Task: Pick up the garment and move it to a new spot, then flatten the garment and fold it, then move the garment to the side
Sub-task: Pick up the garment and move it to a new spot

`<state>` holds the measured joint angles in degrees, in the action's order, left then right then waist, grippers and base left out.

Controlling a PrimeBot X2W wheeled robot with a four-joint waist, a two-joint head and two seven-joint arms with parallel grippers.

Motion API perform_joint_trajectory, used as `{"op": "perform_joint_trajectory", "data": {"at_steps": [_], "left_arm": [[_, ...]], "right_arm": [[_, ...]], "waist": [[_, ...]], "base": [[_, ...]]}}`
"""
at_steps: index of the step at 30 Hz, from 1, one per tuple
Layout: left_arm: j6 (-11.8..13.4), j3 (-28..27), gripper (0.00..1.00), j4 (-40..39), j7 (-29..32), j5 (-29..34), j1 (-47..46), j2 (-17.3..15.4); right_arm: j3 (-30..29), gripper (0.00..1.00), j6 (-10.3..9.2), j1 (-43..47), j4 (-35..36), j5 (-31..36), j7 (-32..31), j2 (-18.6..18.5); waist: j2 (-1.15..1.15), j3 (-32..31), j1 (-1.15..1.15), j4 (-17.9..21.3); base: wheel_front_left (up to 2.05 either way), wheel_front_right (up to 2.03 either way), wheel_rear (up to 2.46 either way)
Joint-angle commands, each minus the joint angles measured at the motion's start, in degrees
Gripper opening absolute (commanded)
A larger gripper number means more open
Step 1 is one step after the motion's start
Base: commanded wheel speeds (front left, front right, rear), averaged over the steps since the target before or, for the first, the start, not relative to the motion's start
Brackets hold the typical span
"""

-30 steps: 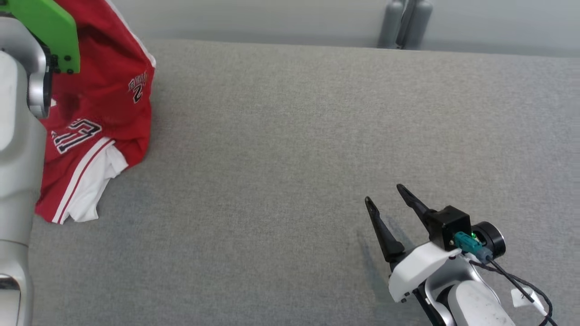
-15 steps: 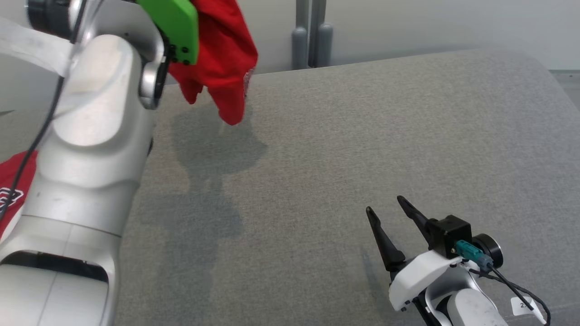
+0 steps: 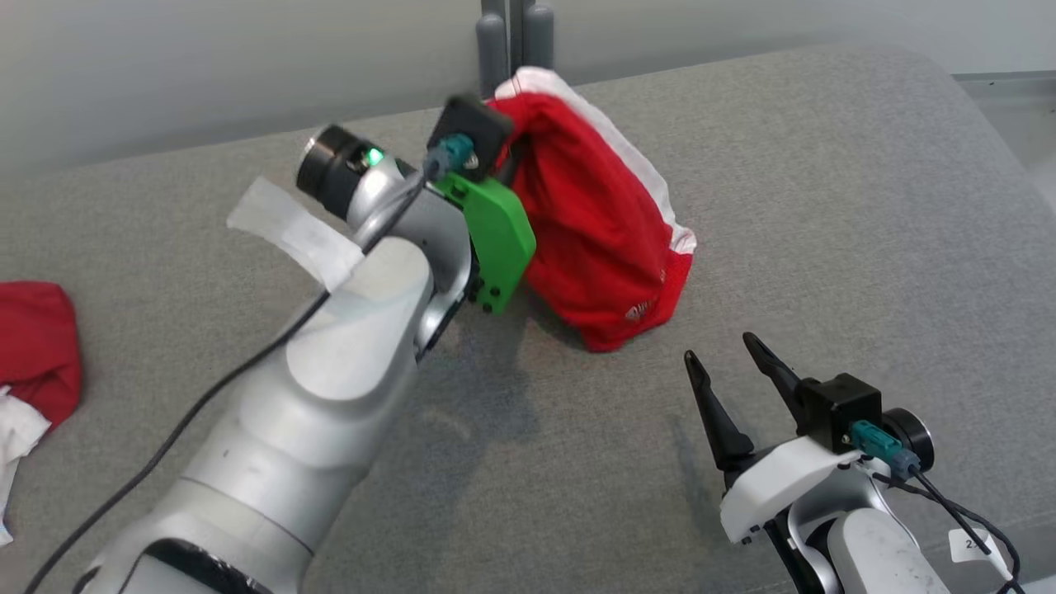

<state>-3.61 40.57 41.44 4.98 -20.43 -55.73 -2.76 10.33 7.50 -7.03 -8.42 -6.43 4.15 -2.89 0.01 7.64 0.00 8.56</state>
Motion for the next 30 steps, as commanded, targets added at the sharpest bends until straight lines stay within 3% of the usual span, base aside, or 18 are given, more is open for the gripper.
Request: {"op": "perform_joint_trajectory", "data": {"at_steps": [1,4,13,19,20,21,22,27,30], "left_arm": [[-0.3,0.5,0.00,0.3,0.0,0.3,1.5,-0.3],[-1.3,2.9,0.00,0.7,0.3,0.6,5.3,-1.6],[-3.2,7.9,0.00,-3.4,-1.6,2.0,12.7,-9.8],[-2.3,7.8,0.00,-4.5,-1.5,0.6,16.1,-13.0],[-2.0,7.6,0.33,-4.6,-1.8,0.4,16.6,-13.3],[-1.7,7.3,0.91,-4.5,-2.2,0.1,17.2,-13.6],[-1.3,6.9,1.00,-4.4,-2.6,-0.2,17.6,-13.7],[0.8,4.9,1.00,-3.1,-4.4,-2.4,19.4,-13.5],[3.1,2.6,1.00,-3.2,-8.6,-3.6,20.7,-14.2]], "right_arm": [[0.0,1.00,-0.02,-0.6,0.1,0.2,0.4,0.0],[-0.2,1.00,-0.03,-0.8,-0.1,0.5,0.5,0.0],[-0.3,1.00,-0.03,-0.3,-0.3,1.6,-0.1,0.0],[0.3,1.00,-0.03,0.4,-0.1,1.6,-0.7,0.0],[0.3,1.00,-0.02,0.5,-0.1,1.7,-0.8,0.0],[0.4,1.00,-0.03,0.6,-0.1,1.8,-0.8,0.0],[0.4,1.00,-0.02,0.7,-0.1,1.8,-0.9,0.0],[0.6,1.00,-0.02,1.0,-0.1,1.7,-1.4,0.0],[-0.4,1.00,-0.02,1.6,0.4,1.9,-1.2,0.0]], "waist": [[-0.01,1.4,0.00,-2.3],[-0.01,1.6,0.00,-4.0],[-0.01,0.5,0.00,-8.1],[-0.01,-0.4,0.00,-9.1],[-0.01,-0.6,0.00,-9.2],[-0.01,-0.7,0.00,-9.2],[-0.01,-0.9,0.00,-9.3],[-0.01,-1.8,0.00,-9.3],[-0.01,-2.7,0.00,-9.1]], "base": [[0.00,0.00,0.00],[0.00,0.00,0.00],[0.00,0.00,0.00],[0.00,0.00,0.00],[0.00,0.00,0.00],[0.00,0.00,0.00],[0.00,0.00,0.00],[0.00,0.00,0.00],[0.00,0.00,0.00]]}}
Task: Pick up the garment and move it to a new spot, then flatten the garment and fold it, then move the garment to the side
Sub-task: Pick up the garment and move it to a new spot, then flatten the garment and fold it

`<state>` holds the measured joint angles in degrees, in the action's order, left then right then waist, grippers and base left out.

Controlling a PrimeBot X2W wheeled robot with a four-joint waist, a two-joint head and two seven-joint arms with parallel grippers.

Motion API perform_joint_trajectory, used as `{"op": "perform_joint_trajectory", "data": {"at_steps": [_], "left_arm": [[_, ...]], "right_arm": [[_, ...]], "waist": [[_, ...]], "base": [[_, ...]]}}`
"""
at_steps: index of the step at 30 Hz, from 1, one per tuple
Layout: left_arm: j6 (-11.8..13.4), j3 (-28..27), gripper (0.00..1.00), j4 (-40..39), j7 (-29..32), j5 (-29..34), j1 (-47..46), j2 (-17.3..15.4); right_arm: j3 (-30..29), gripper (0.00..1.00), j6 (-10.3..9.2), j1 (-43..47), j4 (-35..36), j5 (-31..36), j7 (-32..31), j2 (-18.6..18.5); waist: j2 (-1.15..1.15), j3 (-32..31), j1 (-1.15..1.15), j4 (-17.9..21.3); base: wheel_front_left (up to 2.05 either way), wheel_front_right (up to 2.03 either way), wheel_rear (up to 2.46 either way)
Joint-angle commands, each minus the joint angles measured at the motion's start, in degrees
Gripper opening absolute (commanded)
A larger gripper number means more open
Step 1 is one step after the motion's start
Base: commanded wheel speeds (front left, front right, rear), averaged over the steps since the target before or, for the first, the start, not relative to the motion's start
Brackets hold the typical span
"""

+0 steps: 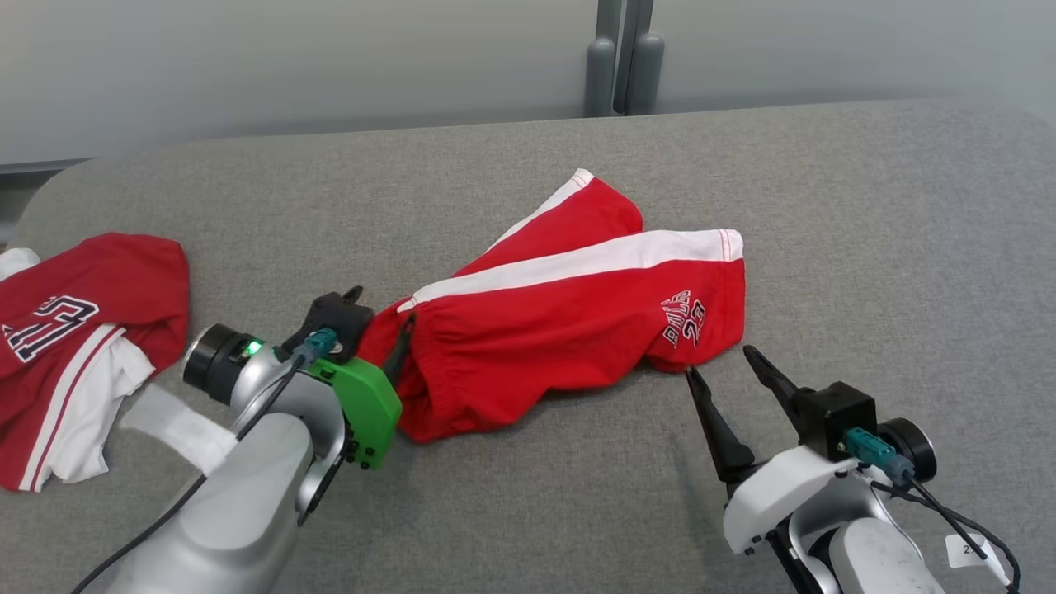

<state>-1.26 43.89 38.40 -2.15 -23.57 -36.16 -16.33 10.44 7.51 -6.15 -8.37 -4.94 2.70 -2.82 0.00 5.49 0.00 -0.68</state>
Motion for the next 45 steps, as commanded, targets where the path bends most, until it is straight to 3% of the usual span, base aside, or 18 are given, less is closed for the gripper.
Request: {"op": "perform_joint_trajectory", "data": {"at_steps": [1,4,10,17,23,30,35,45], "left_arm": [[1.1,-1.3,1.00,-0.5,-2.6,-0.9,1.7,-0.7],[1.9,-3.8,1.00,-1.7,-6.9,-3.2,3.7,-1.4],[6.0,-11.3,1.00,-5.9,-12.3,-8.1,8.4,-1.0],[11.1,-24.0,1.00,-21.4,-13.0,-6.6,18.9,0.9],[8.8,-30.4,1.00,-31.0,-13.0,-2.8,27.8,3.3],[5.9,-31.3,1.00,-33.6,-13.0,1.9,32.9,3.5],[4.2,-31.0,1.00,-33.9,-13.0,3.8,36.0,3.1],[5.0,-30.0,1.00,-33.6,-11.9,4.9,42.1,1.9]], "right_arm": [[-0.9,1.00,-0.04,0.9,0.5,0.6,0.4,-0.1],[-2.7,1.00,-0.04,1.4,0.9,-1.0,1.4,-0.2],[-4.6,1.00,-0.05,2.6,0.8,-5.3,2.5,-0.2],[-10.6,1.00,-0.02,2.5,-0.4,-8.0,2.3,-0.1],[-11.5,1.00,-0.03,2.4,-1.2,-9.1,3.4,-0.2],[-13.5,1.00,-0.02,4.1,-2.2,-10.0,7.7,-0.2],[-14.1,1.00,-0.03,5.2,-1.6,-5.5,8.6,-0.2],[-13.9,1.00,-0.03,7.9,-0.7,0.8,5.7,-0.1]], "waist": [[0.00,-0.7,0.00,0.1],[0.00,-1.5,0.00,0.1],[0.00,-2.7,0.00,-0.3],[0.00,-4.4,0.00,-1.3],[0.00,-5.6,0.00,-2.1],[0.00,-6.7,0.00,-2.7],[0.00,-7.3,0.00,-2.4],[0.00,-8.2,0.00,-1.3]], "base": [[0.00,0.00,0.00],[0.00,0.00,0.00],[0.00,0.00,0.00],[0.00,0.00,0.00],[0.00,0.00,0.00],[0.00,0.00,0.00],[0.00,0.00,0.00],[0.00,0.00,0.00]]}}
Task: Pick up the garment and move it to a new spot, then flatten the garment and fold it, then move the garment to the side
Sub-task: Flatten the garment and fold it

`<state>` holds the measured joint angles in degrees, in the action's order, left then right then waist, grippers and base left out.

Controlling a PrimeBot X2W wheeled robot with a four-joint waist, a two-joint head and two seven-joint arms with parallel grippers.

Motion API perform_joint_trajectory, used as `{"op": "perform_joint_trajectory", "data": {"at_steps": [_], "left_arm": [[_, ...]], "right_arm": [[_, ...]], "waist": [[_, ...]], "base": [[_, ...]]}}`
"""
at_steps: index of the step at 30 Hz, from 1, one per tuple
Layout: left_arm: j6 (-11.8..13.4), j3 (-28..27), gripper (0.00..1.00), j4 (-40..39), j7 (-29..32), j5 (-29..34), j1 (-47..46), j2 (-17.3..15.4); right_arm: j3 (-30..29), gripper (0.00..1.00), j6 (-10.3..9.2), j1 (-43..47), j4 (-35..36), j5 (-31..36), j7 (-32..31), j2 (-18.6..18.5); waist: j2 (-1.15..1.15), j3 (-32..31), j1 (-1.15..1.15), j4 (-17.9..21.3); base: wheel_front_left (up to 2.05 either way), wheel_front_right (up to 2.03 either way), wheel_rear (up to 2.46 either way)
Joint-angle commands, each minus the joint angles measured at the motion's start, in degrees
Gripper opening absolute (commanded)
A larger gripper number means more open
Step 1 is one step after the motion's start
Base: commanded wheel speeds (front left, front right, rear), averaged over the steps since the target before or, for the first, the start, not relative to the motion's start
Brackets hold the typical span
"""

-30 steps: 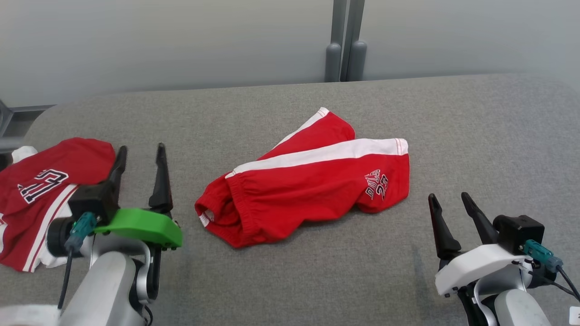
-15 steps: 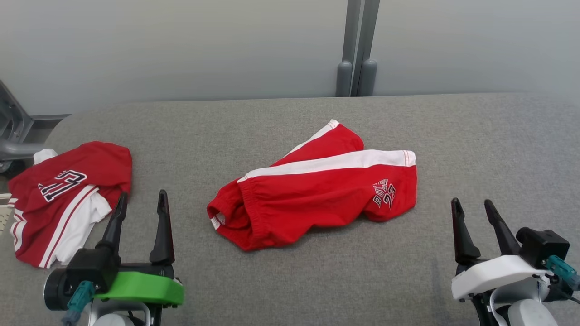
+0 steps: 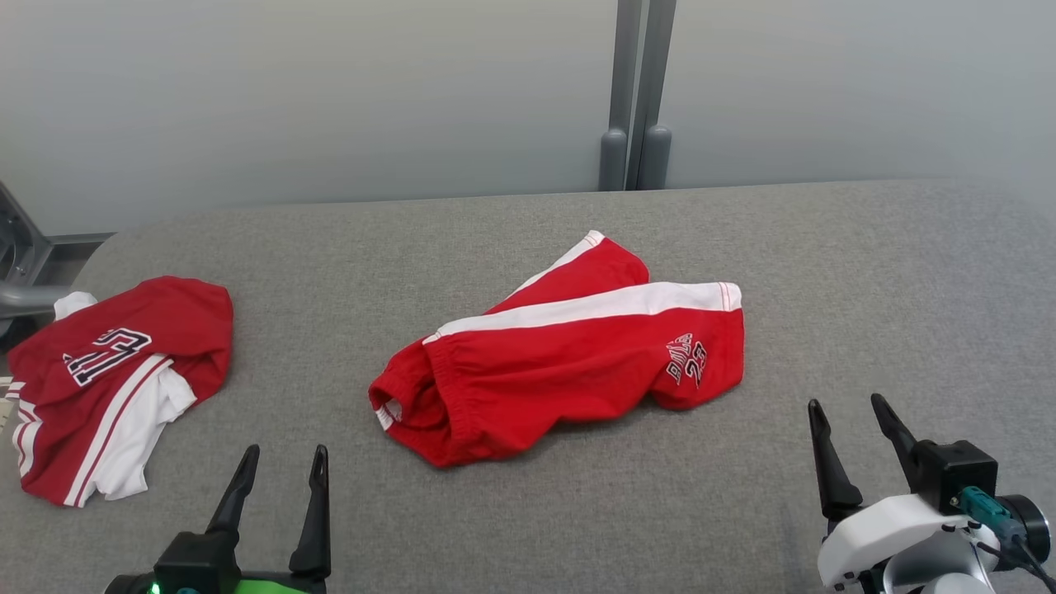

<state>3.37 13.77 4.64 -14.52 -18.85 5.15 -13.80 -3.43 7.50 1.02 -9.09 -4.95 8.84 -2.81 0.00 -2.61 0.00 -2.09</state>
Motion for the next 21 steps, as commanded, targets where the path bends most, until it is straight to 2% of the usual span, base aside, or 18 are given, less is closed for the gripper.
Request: {"op": "perform_joint_trajectory", "data": {"at_steps": [1,10,13,21], "left_arm": [[0.3,0.1,1.00,0.2,0.8,0.3,1.2,-0.9],[0.1,-0.6,1.00,0.7,2.6,-1.3,2.4,-2.1],[0.1,-0.8,1.00,0.5,2.2,-1.6,2.4,-2.0],[-0.3,0.0,1.00,1.5,1.8,-2.0,1.7,-1.7]], "right_arm": [[0.0,1.00,-0.02,1.1,-0.2,1.6,-1.0,-0.2],[-0.7,1.00,-0.02,2.2,0.4,3.2,-3.3,-0.2],[-1.2,1.00,-0.02,1.8,0.7,0.5,-2.7,-0.2],[-0.5,1.00,-0.02,1.1,0.4,-1.0,-2.4,-0.2]], "waist": [[0.00,-0.2,0.00,0.1],[0.00,-0.6,0.00,0.0],[0.00,-0.4,0.00,0.3],[0.00,-0.4,0.00,0.5]], "base": [[0.00,0.00,0.00],[0.00,0.00,0.00],[0.00,0.00,0.00],[0.00,0.00,0.00]]}}
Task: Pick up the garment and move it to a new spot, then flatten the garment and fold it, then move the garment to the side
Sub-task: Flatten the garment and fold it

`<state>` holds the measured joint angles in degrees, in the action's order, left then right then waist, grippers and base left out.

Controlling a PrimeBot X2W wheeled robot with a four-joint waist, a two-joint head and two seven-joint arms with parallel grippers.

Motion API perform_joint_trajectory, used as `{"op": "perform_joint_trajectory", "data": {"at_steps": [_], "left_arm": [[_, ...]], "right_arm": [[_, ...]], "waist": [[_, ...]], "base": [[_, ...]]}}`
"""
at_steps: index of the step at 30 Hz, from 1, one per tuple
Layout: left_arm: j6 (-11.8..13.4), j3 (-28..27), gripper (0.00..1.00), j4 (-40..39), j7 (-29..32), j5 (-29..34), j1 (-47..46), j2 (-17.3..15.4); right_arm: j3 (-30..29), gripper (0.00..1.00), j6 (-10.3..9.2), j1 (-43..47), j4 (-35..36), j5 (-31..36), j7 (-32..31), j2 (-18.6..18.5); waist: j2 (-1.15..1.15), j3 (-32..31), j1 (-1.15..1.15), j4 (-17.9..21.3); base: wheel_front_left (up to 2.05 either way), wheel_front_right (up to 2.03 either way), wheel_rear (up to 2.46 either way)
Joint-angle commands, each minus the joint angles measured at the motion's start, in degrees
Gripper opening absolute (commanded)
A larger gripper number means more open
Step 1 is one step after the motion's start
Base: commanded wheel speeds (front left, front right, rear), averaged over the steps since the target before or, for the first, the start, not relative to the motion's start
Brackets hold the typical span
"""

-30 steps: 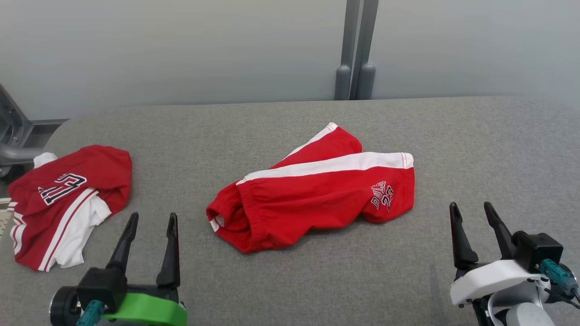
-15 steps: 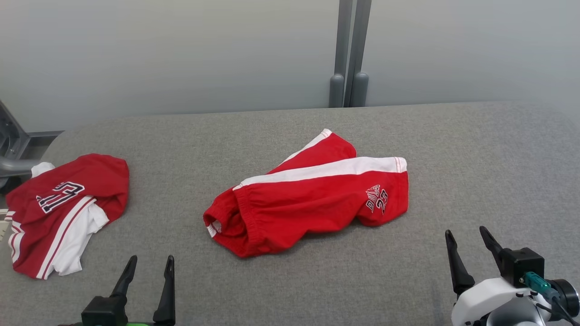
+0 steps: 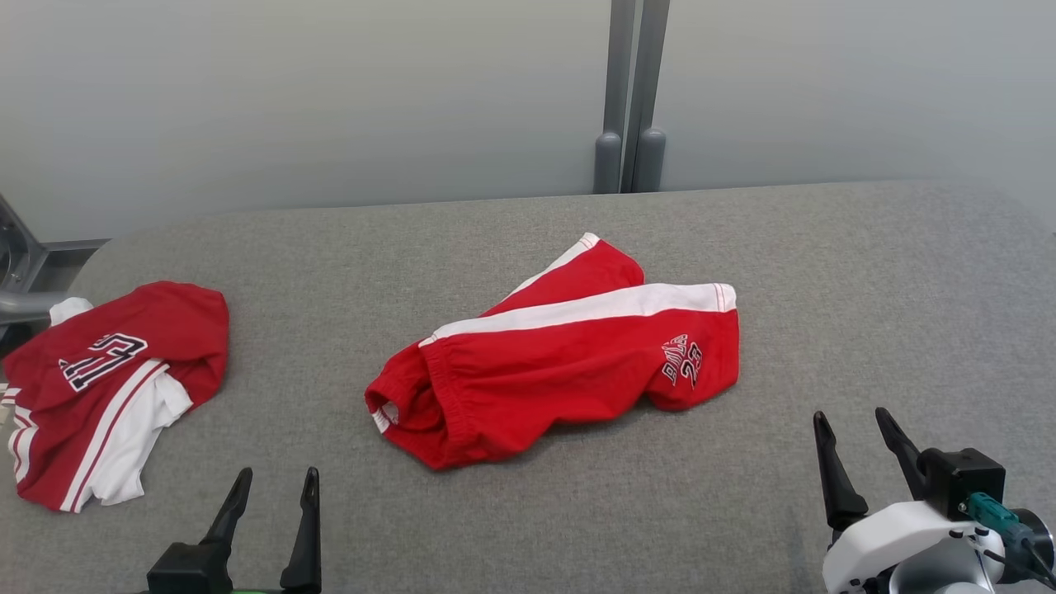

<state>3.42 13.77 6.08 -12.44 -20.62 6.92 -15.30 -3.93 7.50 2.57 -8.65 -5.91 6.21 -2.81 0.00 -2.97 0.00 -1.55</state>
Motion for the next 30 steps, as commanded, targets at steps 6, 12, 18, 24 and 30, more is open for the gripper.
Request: {"op": "perform_joint_trajectory", "data": {"at_steps": [6,12,18,24,30], "left_arm": [[-1.8,1.0,1.00,1.2,2.1,-1.7,-2.9,0.4],[-2.2,2.8,1.00,3.7,14.1,-4.6,-10.3,1.8],[0.4,4.3,1.00,5.1,29.0,-7.1,-22.8,5.0],[2.8,6.5,1.00,8.3,41.1,-7.4,-35.8,8.1],[1.8,8.7,1.00,10.9,46.6,-7.1,-42.0,8.7]], "right_arm": [[0.6,1.00,-0.02,-1.8,-1.1,-0.3,-4.0,-0.1],[0.9,1.00,-0.02,-8.1,-1.0,2.1,-15.9,-0.2],[-0.1,1.00,-0.03,-18.0,-2.6,1.6,-32.2,-1.0],[-0.1,1.00,-0.02,-30.5,-5.3,1.2,-45.3,-3.0],[3.1,1.00,-0.02,-37.8,-8.8,0.8,-48.1,-4.9]], "waist": [[0.00,0.1,0.00,-0.1],[0.00,1.7,0.00,-0.3],[0.00,6.3,0.00,-1.4],[0.00,12.6,0.00,-2.3],[0.00,16.4,0.00,-2.6]], "base": [[0.00,0.00,0.00],[0.00,0.00,0.00],[0.00,0.00,0.00],[0.00,0.00,0.00],[0.00,0.00,0.00]]}}
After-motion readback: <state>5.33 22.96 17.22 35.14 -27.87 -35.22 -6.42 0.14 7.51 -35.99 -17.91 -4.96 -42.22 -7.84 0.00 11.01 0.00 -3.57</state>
